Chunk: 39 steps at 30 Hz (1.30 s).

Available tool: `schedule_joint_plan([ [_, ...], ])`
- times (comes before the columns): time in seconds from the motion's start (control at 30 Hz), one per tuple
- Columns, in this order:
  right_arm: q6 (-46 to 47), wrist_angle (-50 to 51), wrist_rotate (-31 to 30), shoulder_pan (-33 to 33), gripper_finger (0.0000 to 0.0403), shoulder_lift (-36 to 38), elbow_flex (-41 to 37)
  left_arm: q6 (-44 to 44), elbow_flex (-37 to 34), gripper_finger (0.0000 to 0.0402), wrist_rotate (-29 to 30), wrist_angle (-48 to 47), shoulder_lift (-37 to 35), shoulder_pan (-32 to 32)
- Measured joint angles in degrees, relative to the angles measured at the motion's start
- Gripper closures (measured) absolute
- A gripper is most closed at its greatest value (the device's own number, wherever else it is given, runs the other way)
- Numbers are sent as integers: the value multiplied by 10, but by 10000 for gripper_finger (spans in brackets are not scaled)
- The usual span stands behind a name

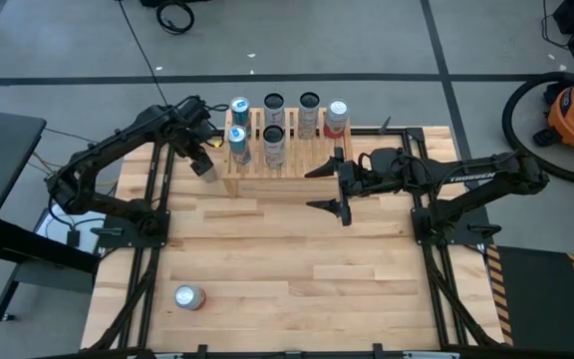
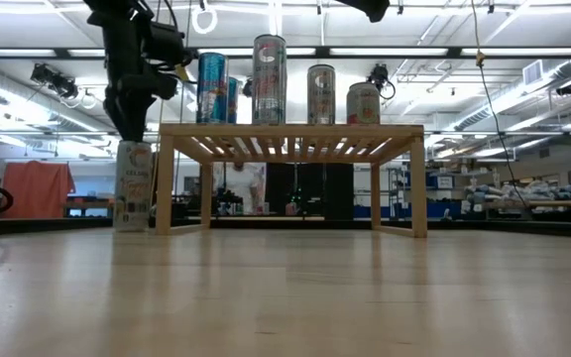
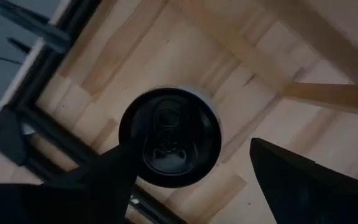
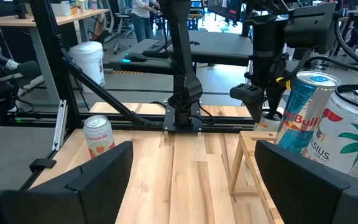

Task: Place canned beverage on shelf
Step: Put the white yellow soda can on the shelf aligned with the other white yellow soda can

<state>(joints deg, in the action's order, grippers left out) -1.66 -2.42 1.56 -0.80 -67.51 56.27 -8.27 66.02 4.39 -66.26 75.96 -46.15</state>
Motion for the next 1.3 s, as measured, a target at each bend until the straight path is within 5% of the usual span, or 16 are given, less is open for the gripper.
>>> schedule_joint_plan([
  [0.63,-26,0,0,0,55,0,0,-10,36,88,-20,-38,1,9],
  [1.3,-26,28,0,0,55,0,0,-18,58,88,29,-43,52,-19],
])
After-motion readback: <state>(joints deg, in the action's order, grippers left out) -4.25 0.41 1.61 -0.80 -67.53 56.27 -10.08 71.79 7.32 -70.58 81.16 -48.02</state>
